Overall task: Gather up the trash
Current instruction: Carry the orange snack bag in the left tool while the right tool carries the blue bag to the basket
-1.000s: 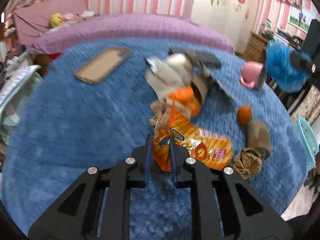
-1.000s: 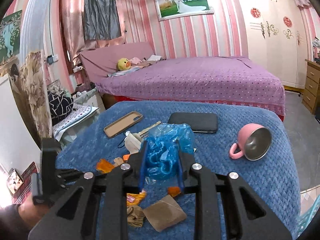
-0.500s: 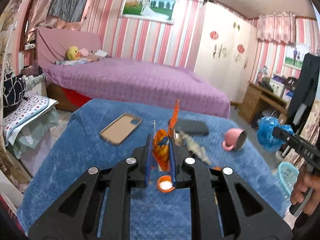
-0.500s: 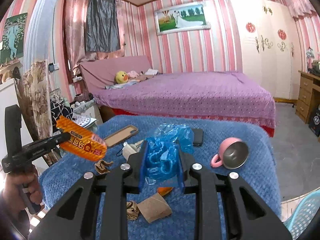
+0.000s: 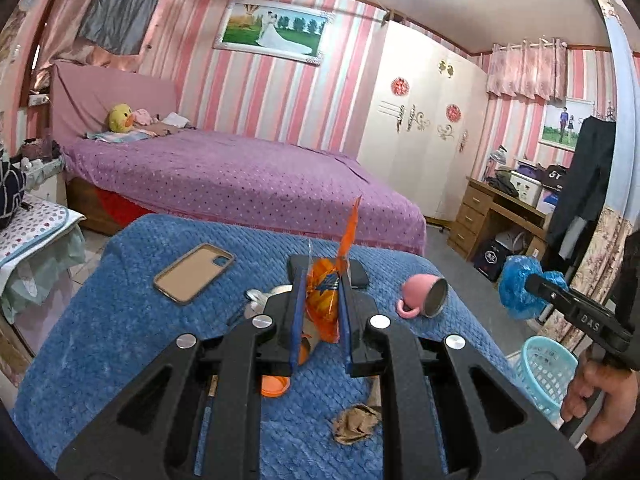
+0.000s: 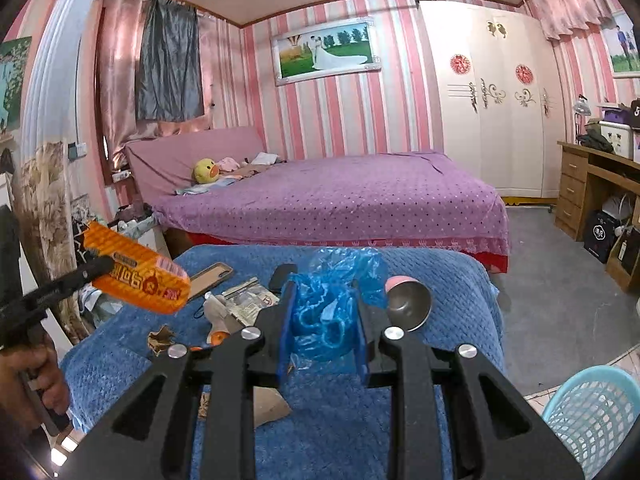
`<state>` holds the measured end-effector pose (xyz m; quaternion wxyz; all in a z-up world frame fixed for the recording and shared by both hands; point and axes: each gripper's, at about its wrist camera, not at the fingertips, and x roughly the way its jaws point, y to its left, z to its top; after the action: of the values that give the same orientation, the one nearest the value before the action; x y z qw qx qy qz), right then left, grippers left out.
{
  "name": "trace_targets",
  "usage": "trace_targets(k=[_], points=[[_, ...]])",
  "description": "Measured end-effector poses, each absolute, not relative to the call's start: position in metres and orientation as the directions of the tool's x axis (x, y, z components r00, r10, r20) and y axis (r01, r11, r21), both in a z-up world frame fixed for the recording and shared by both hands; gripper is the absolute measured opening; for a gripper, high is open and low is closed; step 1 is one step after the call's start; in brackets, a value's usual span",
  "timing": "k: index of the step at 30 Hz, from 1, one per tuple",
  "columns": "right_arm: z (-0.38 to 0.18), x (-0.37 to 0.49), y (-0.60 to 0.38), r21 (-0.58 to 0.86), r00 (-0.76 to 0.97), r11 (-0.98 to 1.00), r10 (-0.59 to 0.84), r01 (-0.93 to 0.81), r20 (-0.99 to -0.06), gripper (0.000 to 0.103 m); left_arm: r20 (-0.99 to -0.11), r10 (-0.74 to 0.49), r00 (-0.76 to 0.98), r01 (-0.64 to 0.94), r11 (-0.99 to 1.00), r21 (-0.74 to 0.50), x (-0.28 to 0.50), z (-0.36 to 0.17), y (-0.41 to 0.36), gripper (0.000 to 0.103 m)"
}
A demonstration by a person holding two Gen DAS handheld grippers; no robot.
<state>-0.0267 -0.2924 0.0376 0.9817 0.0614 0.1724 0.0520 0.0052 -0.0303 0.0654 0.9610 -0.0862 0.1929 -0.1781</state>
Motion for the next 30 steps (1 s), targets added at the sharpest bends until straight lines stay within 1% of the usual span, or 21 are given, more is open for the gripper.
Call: trace_targets(k=[6, 14, 18, 20, 24, 27, 30], points=[[0.040, -0.031, -0.305, 0.161, 0.938, 0.984, 0.120, -0.070, -0.325, 0.025, -0.351, -0.391, 0.851, 0.322, 0.916, -0.241, 0.006, 0.064, -0.045, 0.013], [0.050, -0.043, -0.337, 0.201, 0.955, 0.979, 0.076, -0.017, -0.287, 0.025, -0.289, -0.446, 0.847, 0.387, 0.890, -0.241, -0.005, 0.086, -0.070, 0.013], [0.052, -0.052, -0.362, 0.237, 0.962, 0.971, 0.044, 0.023, -0.271, 0.025, -0.301, -0.476, 0.826, 0.428, 0.878, -0.213, -0.007, 0.094, -0.105, 0.013], [0.054, -0.056, -0.376, 0.245, 0.964, 0.968, 0.019, 0.049, -0.267, 0.025, -0.305, -0.500, 0.810, 0.451, 0.865, -0.221, -0.010, 0.096, -0.127, 0.013], [0.060, -0.068, -0.389, 0.218, 0.964, 0.974, 0.005, 0.056, -0.267, 0.025, -0.322, -0.553, 0.768, 0.501, 0.833, -0.236, -0.015, 0.094, -0.168, 0.013], [0.068, -0.082, -0.397, 0.183, 0.966, 0.980, -0.027, 0.076, -0.258, 0.025, -0.343, -0.592, 0.729, 0.544, 0.806, -0.235, -0.018, 0.093, -0.204, 0.013], [0.072, -0.093, -0.412, 0.157, 0.961, 0.979, -0.083, 0.127, -0.265, 0.025, -0.337, -0.623, 0.706, 0.586, 0.781, -0.216, -0.027, 0.100, -0.236, 0.013]])
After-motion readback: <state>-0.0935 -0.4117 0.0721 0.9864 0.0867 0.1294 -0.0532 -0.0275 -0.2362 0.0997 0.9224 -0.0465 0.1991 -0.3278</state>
